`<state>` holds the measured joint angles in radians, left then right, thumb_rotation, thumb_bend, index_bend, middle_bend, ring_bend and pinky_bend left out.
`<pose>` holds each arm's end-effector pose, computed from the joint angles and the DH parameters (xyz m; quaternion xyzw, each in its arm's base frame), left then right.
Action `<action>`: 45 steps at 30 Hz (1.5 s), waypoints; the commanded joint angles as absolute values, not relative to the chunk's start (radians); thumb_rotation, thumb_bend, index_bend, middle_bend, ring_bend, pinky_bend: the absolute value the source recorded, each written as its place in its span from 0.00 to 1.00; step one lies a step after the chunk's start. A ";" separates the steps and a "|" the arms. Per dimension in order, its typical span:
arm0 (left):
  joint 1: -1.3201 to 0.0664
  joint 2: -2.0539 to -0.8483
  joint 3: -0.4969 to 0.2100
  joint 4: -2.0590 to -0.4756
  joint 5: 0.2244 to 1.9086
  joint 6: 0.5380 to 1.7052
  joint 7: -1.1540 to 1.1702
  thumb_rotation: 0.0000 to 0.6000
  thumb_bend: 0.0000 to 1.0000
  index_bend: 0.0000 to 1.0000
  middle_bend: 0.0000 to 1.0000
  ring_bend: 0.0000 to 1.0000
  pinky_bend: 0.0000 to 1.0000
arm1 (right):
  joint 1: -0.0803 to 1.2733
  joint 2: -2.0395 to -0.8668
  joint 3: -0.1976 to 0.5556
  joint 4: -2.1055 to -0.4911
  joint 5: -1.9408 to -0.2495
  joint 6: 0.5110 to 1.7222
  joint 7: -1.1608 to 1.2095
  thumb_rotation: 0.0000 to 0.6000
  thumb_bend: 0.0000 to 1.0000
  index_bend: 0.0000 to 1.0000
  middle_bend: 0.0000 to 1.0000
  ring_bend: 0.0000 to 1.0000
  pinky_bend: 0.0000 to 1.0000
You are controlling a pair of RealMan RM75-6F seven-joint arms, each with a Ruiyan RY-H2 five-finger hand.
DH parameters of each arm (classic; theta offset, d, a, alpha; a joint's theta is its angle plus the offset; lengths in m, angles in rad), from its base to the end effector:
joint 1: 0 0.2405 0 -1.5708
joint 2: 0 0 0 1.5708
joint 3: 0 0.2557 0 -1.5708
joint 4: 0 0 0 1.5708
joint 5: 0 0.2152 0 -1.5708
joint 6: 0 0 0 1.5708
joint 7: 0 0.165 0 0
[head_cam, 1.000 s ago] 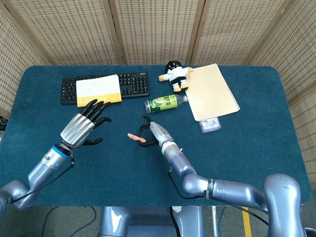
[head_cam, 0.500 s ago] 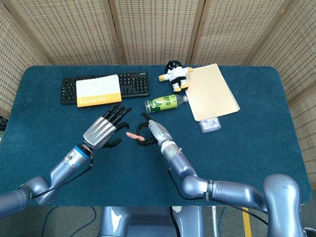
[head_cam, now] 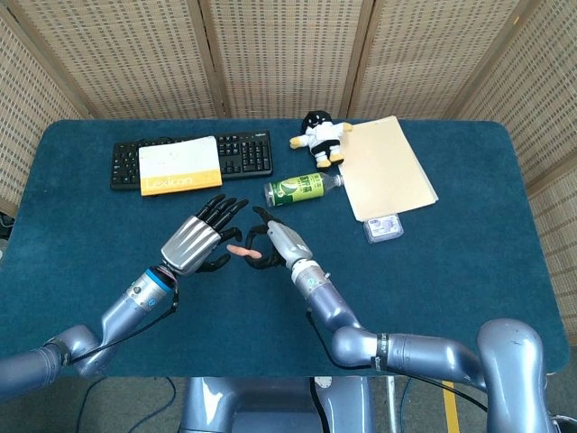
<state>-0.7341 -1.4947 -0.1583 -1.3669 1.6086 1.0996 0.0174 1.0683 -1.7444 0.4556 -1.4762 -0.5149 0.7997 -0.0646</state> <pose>-0.1160 0.3607 0.0062 -0.7693 -0.2413 -0.4819 0.3432 0.0058 -0.3895 -0.0837 0.5606 -0.6703 0.4438 0.1987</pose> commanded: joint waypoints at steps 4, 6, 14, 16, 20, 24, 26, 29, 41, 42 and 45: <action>-0.737 -1.500 -0.155 -1.363 1.601 1.106 0.015 1.00 0.36 0.46 0.00 0.00 0.00 | 1.069 -1.743 0.451 -1.475 -0.517 0.801 -0.064 1.00 0.78 0.72 0.07 0.00 0.00; -0.738 -1.500 -0.154 -1.361 1.598 1.109 0.019 1.00 0.36 0.47 0.00 0.00 0.00 | 1.069 -1.743 0.451 -1.474 -0.516 0.800 -0.062 1.00 0.78 0.72 0.07 0.00 0.00; -0.747 -1.511 -0.151 -1.351 1.580 1.099 0.008 1.00 0.37 0.46 0.00 0.00 0.00 | 1.067 -1.740 0.447 -1.478 -0.519 0.797 -0.056 1.00 0.78 0.72 0.07 0.00 0.00; -0.750 -1.515 -0.150 -1.349 1.579 1.098 0.003 1.00 0.37 0.46 0.00 0.00 0.00 | 1.066 -1.739 0.446 -1.478 -0.520 0.797 -0.055 1.00 0.78 0.72 0.07 0.00 0.00; -0.755 -1.522 -0.145 -1.346 1.578 1.096 0.001 1.00 0.37 0.46 0.00 0.00 0.00 | 1.066 -1.737 0.444 -1.477 -0.520 0.795 -0.052 1.00 0.78 0.72 0.07 0.00 0.00; -0.757 -1.530 -0.141 -1.342 1.578 1.102 0.005 1.00 0.37 0.46 0.00 0.00 0.00 | 1.066 -1.735 0.444 -1.477 -0.519 0.793 -0.049 1.00 0.78 0.72 0.07 0.00 0.00; -0.757 -1.534 -0.139 -1.342 1.576 1.104 0.001 1.00 0.37 0.46 0.00 0.00 0.00 | 1.065 -1.733 0.443 -1.478 -0.519 0.793 -0.048 1.00 0.78 0.72 0.07 0.00 0.00; -0.759 -1.540 -0.140 -1.337 1.573 1.107 0.004 1.00 0.37 0.47 0.00 0.00 0.00 | 1.064 -1.732 0.442 -1.479 -0.520 0.794 -0.047 1.00 0.78 0.72 0.07 0.00 0.00; -0.768 -1.560 -0.146 -1.329 1.552 1.108 0.031 1.00 0.43 0.55 0.00 0.00 0.00 | 1.063 -1.736 0.437 -1.479 -0.527 0.790 -0.036 1.00 0.78 0.72 0.08 0.00 0.00; -0.768 -1.560 -0.147 -1.331 1.548 1.106 0.032 1.00 0.44 0.57 0.00 0.00 0.00 | 1.063 -1.736 0.437 -1.479 -0.528 0.789 -0.036 1.00 0.78 0.72 0.08 0.00 0.00; -0.769 -1.561 -0.148 -1.337 1.537 1.098 0.037 1.00 0.47 0.61 0.00 0.00 0.00 | 1.063 -1.737 0.436 -1.481 -0.530 0.789 -0.034 1.00 0.79 0.72 0.08 0.00 0.00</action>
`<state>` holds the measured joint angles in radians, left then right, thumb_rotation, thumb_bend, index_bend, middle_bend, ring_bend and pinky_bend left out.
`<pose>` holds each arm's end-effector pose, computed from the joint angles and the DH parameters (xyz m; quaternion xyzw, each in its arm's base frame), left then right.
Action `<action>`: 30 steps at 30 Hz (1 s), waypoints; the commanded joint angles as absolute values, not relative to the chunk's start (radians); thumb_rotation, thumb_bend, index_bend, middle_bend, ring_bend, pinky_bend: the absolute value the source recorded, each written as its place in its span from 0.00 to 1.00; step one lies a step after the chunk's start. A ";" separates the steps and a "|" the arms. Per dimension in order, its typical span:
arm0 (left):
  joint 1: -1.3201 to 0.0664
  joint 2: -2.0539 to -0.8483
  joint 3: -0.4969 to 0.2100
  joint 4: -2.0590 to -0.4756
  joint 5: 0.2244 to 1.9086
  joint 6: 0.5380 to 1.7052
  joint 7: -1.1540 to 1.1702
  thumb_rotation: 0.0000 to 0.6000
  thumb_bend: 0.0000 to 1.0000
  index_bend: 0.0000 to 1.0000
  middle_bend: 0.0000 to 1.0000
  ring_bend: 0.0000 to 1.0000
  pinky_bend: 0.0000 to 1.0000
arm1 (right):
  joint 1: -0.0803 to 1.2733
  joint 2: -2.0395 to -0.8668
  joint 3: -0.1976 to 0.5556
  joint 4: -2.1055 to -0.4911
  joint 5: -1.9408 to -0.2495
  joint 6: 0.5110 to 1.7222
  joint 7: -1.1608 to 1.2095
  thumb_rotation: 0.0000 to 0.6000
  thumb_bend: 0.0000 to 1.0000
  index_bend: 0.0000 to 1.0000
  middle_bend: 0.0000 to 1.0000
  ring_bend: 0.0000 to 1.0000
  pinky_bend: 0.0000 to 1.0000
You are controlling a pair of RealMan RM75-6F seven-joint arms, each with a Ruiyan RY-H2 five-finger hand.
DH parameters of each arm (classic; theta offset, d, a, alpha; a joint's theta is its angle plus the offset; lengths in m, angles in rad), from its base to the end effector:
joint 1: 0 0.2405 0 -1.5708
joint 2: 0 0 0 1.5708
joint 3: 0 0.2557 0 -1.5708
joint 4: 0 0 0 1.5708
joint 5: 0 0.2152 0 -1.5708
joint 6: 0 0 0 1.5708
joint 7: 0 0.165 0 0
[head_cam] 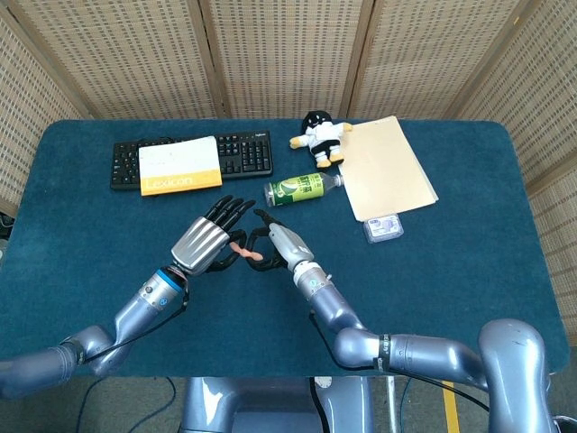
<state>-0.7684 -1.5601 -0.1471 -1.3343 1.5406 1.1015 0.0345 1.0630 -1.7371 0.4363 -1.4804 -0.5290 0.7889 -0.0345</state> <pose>-0.1080 0.3640 -0.0121 -0.7619 -0.2604 -0.4843 0.3423 0.0015 -0.3864 -0.0857 0.5616 -0.6743 0.4393 0.1922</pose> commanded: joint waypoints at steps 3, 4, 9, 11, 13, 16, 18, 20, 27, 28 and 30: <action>-0.770 -1.564 -0.149 -1.336 1.530 1.099 0.047 1.00 0.47 0.66 0.00 0.00 0.00 | 1.063 -1.738 0.433 -1.482 -0.532 0.789 -0.035 1.00 0.79 0.74 0.08 0.00 0.00; -0.769 -1.565 -0.149 -1.336 1.529 1.099 0.050 1.00 0.48 0.68 0.00 0.00 0.00 | 1.062 -1.738 0.432 -1.483 -0.532 0.790 -0.035 1.00 0.79 0.74 0.08 0.00 0.00; -0.769 -1.564 -0.153 -1.341 1.516 1.100 0.059 1.00 0.49 0.75 0.00 0.00 0.00 | 1.062 -1.734 0.429 -1.485 -0.535 0.791 -0.036 1.00 0.79 0.76 0.08 0.00 0.00; -0.769 -1.564 -0.154 -1.341 1.511 1.099 0.065 1.00 0.49 0.77 0.00 0.00 0.00 | 1.061 -1.729 0.427 -1.487 -0.536 0.788 -0.038 1.00 0.79 0.78 0.08 0.00 0.00; -0.769 -1.564 -0.153 -1.339 1.509 1.099 0.073 1.00 0.49 0.78 0.00 0.00 0.00 | 1.059 -1.726 0.426 -1.489 -0.537 0.790 -0.038 1.00 0.79 0.78 0.08 0.00 0.00; -0.769 -1.564 -0.154 -1.337 1.507 1.102 0.077 1.00 0.49 0.80 0.00 0.00 0.00 | 1.056 -1.723 0.426 -1.491 -0.539 0.794 -0.037 1.00 0.79 0.79 0.09 0.00 0.00; -0.769 -1.563 -0.154 -1.337 1.506 1.104 0.080 1.00 0.50 0.80 0.00 0.00 0.00 | 1.054 -1.720 0.424 -1.491 -0.539 0.795 -0.037 1.00 0.79 0.79 0.09 0.00 0.00; -0.769 -1.561 -0.156 -1.339 1.504 1.106 0.082 1.00 0.50 0.80 0.00 0.00 0.00 | 1.050 -1.716 0.421 -1.492 -0.540 0.796 -0.037 1.00 0.79 0.79 0.09 0.00 0.00; -0.766 -1.544 -0.161 -1.353 1.498 1.115 0.098 1.00 0.50 0.81 0.00 0.00 0.00 | 1.032 -1.705 0.409 -1.492 -0.547 0.797 -0.028 1.00 0.79 0.80 0.09 0.00 0.00; -0.766 -1.541 -0.162 -1.356 1.497 1.116 0.100 1.00 0.50 0.81 0.00 0.00 0.00 | 1.029 -1.704 0.407 -1.490 -0.548 0.801 -0.029 1.00 0.79 0.80 0.10 0.00 0.00; -0.765 -1.536 -0.162 -1.359 1.496 1.118 0.104 1.00 0.50 0.82 0.00 0.00 0.00 | 1.024 -1.702 0.402 -1.488 -0.550 0.806 -0.029 1.00 0.79 0.80 0.10 0.00 0.00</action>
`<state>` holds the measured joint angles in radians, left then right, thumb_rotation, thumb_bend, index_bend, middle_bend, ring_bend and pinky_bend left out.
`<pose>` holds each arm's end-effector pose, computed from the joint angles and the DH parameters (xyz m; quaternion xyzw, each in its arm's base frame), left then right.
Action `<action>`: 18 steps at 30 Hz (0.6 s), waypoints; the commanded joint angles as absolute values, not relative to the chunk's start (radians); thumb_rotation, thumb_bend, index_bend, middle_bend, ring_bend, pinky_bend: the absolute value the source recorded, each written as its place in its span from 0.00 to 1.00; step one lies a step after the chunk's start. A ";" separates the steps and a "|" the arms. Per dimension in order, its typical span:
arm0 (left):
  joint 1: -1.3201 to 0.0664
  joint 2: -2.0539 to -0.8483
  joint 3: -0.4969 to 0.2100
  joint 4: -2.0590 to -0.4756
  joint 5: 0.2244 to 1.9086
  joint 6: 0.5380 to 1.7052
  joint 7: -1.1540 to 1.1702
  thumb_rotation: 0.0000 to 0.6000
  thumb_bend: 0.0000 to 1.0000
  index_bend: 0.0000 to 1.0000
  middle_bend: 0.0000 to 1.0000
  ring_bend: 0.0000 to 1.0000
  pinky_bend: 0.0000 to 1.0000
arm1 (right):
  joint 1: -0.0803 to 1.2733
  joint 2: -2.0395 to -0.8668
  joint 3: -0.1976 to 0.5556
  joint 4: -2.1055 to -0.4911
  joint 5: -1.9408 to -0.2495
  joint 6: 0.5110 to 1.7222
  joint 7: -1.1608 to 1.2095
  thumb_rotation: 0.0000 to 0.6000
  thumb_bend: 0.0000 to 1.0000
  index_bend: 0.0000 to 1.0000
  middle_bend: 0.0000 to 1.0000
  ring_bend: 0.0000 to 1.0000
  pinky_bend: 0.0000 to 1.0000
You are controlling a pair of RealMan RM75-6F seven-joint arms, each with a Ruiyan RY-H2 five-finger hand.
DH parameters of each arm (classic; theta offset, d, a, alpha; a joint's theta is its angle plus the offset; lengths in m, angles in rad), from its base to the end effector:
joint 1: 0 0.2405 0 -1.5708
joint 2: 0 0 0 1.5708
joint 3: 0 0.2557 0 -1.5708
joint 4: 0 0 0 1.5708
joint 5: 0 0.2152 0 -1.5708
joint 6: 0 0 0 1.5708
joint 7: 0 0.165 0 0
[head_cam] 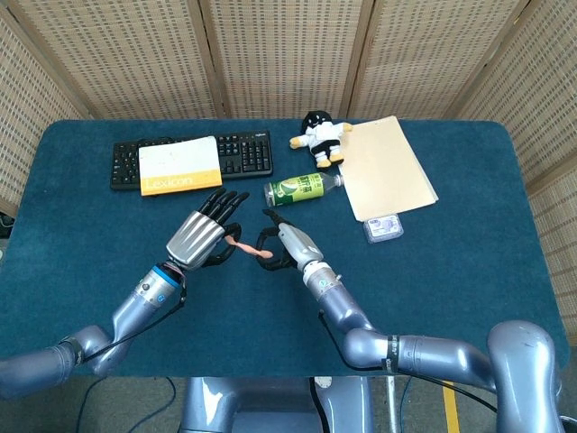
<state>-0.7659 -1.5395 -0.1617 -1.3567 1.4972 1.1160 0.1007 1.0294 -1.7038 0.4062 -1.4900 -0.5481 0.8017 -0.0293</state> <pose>-0.1093 0.3698 -0.0005 -0.7537 -0.2494 -0.4810 0.3720 -0.0200 -0.3893 -0.0781 0.5619 -0.6696 0.4358 0.2147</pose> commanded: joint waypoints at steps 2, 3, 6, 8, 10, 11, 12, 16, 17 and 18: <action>-0.763 -1.531 -0.162 -1.362 1.495 1.121 0.109 1.00 0.50 0.82 0.00 0.00 0.00 | 1.018 -1.698 0.400 -1.488 -0.550 0.807 -0.026 1.00 0.79 0.80 0.10 0.00 0.00; -0.762 -1.529 -0.163 -1.362 1.494 1.123 0.111 1.00 0.50 0.82 0.00 0.00 0.00 | 1.015 -1.697 0.398 -1.487 -0.551 0.808 -0.026 1.00 0.79 0.80 0.10 0.00 0.00; -0.757 -1.519 -0.164 -1.365 1.490 1.129 0.114 1.00 0.50 0.82 0.00 0.00 0.00 | 1.003 -1.689 0.391 -1.485 -0.552 0.809 -0.022 1.00 0.79 0.80 0.10 0.00 0.00; -0.753 -1.511 -0.165 -1.365 1.490 1.136 0.117 1.00 0.50 0.82 0.00 0.00 0.00 | 0.995 -1.683 0.387 -1.484 -0.555 0.809 -0.019 1.00 0.79 0.81 0.10 0.00 0.00; -0.749 -1.499 -0.168 -1.367 1.486 1.141 0.118 1.00 0.50 0.82 0.00 0.00 0.00 | 0.984 -1.675 0.384 -1.484 -0.558 0.809 -0.012 1.00 0.79 0.81 0.10 0.00 0.00; -0.747 -1.494 -0.169 -1.367 1.483 1.142 0.117 1.00 0.50 0.82 0.00 0.00 0.00 | 0.980 -1.672 0.383 -1.484 -0.559 0.809 -0.010 1.00 0.79 0.81 0.10 0.00 0.00; -0.745 -1.487 -0.172 -1.368 1.479 1.144 0.116 1.00 0.50 0.82 0.00 0.00 0.00 | 0.975 -1.668 0.381 -1.484 -0.562 0.808 -0.007 1.00 0.79 0.81 0.10 0.00 0.00; -0.734 -1.460 -0.178 -1.377 1.471 1.157 0.111 1.00 0.50 0.82 0.00 0.00 0.00 | 0.954 -1.654 0.374 -1.481 -0.569 0.809 0.004 1.00 0.79 0.81 0.10 0.00 0.00; -0.731 -1.453 -0.180 -1.379 1.469 1.160 0.110 1.00 0.50 0.82 0.00 0.00 0.00 | 0.949 -1.651 0.372 -1.481 -0.570 0.809 0.005 1.00 0.79 0.81 0.10 0.00 0.00; -0.726 -1.443 -0.181 -1.383 1.467 1.164 0.108 1.00 0.50 0.82 0.00 0.00 0.00 | 0.943 -1.646 0.369 -1.482 -0.572 0.811 0.008 1.00 0.79 0.81 0.10 0.00 0.00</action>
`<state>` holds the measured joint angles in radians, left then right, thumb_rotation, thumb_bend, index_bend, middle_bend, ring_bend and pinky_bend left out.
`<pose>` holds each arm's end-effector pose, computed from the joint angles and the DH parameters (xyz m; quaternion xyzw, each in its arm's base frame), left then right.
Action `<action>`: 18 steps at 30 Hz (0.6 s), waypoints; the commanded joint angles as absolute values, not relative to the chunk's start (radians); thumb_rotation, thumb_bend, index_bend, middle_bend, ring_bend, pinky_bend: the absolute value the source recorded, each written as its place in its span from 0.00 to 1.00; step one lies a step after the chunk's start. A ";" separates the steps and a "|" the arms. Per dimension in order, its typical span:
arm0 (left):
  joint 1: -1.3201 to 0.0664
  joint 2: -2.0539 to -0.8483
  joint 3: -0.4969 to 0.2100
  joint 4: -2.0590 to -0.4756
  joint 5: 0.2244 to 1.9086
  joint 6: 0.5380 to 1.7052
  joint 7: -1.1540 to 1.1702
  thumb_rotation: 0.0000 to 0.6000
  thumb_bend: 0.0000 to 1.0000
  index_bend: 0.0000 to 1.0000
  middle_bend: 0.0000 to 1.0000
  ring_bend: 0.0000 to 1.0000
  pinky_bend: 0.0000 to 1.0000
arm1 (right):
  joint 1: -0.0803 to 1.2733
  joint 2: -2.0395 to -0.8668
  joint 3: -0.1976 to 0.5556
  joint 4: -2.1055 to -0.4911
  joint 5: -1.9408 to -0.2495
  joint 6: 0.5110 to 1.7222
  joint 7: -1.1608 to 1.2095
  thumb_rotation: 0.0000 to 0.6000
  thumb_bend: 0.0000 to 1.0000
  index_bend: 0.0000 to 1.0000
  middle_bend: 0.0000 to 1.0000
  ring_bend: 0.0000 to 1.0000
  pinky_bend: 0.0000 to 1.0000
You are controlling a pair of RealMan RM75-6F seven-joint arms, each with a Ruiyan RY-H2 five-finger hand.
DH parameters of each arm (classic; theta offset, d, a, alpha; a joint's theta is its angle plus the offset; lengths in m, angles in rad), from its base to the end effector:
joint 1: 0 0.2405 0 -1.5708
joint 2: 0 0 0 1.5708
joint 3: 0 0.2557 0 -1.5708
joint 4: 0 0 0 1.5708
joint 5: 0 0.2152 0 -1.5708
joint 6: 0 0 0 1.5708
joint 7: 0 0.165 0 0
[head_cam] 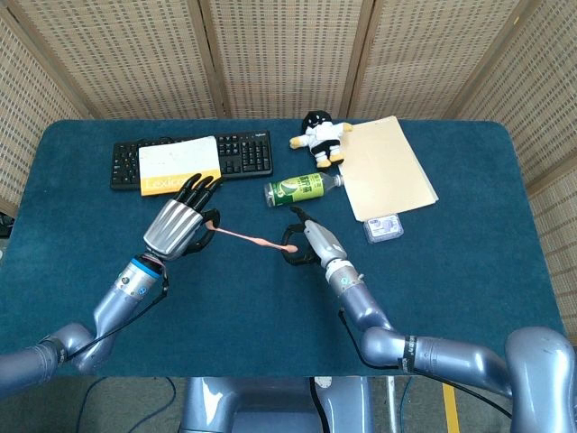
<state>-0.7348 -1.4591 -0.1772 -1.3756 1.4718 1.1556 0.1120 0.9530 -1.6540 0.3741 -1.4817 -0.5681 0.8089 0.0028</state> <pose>-0.1282 0.3802 0.0355 -0.7341 -0.2387 -0.4796 0.4172 -0.0655 -0.3965 -0.0639 0.5393 -0.6781 0.4300 0.2539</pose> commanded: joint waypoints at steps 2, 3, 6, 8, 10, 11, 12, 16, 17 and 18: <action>-0.719 -1.425 -0.183 -1.389 1.465 1.173 0.106 1.00 0.50 0.82 0.00 0.00 0.00 | 0.932 -1.638 0.366 -1.484 -0.576 0.812 0.013 1.00 0.79 0.81 0.10 0.00 0.00; -0.716 -1.416 -0.184 -1.391 1.464 1.177 0.105 1.00 0.50 0.83 0.00 0.00 0.00 | 0.927 -1.634 0.365 -1.485 -0.577 0.813 0.015 1.00 0.79 0.81 0.10 0.00 0.00; -0.698 -1.380 -0.190 -1.401 1.455 1.194 0.095 1.00 0.50 0.83 0.00 0.00 0.00 | 0.908 -1.617 0.364 -1.489 -0.583 0.817 0.026 1.00 0.79 0.81 0.10 0.00 0.00; -0.687 -1.356 -0.194 -1.408 1.448 1.204 0.086 1.00 0.50 0.83 0.00 0.00 0.00 | 0.896 -1.606 0.366 -1.491 -0.585 0.817 0.036 1.00 0.79 0.81 0.10 0.00 0.00; -0.677 -1.336 -0.200 -1.412 1.442 1.214 0.079 1.00 0.50 0.83 0.00 0.00 0.00 | 0.886 -1.597 0.367 -1.492 -0.588 0.817 0.045 1.00 0.79 0.81 0.10 0.00 0.00; -0.670 -1.320 -0.203 -1.415 1.438 1.221 0.071 1.00 0.50 0.83 0.00 0.00 0.00 | 0.879 -1.589 0.368 -1.493 -0.590 0.816 0.051 1.00 0.79 0.81 0.10 0.00 0.00; -0.666 -1.311 -0.204 -1.417 1.437 1.223 0.067 1.00 0.50 0.83 0.00 0.00 0.00 | 0.874 -1.585 0.369 -1.494 -0.592 0.815 0.055 1.00 0.79 0.81 0.10 0.00 0.00; -0.644 -1.263 -0.215 -1.409 1.418 1.239 0.050 1.00 0.50 0.83 0.00 0.00 0.00 | 0.850 -1.560 0.370 -1.491 -0.598 0.811 0.075 1.00 0.79 0.81 0.10 0.00 0.00; -0.639 -1.252 -0.217 -1.406 1.414 1.240 0.044 1.00 0.50 0.83 0.00 0.00 0.00 | 0.844 -1.555 0.370 -1.490 -0.600 0.808 0.080 1.00 0.79 0.81 0.10 0.00 0.00; -0.637 -1.247 -0.218 -1.404 1.411 1.240 0.042 1.00 0.50 0.83 0.00 0.00 0.00 | 0.842 -1.553 0.370 -1.488 -0.600 0.808 0.082 1.00 0.79 0.81 0.10 0.00 0.00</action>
<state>-0.6440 -1.2563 -0.2137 -1.4085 1.4178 1.2364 0.0488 0.8437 -1.5545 0.3697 -1.4896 -0.5984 0.8093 0.0805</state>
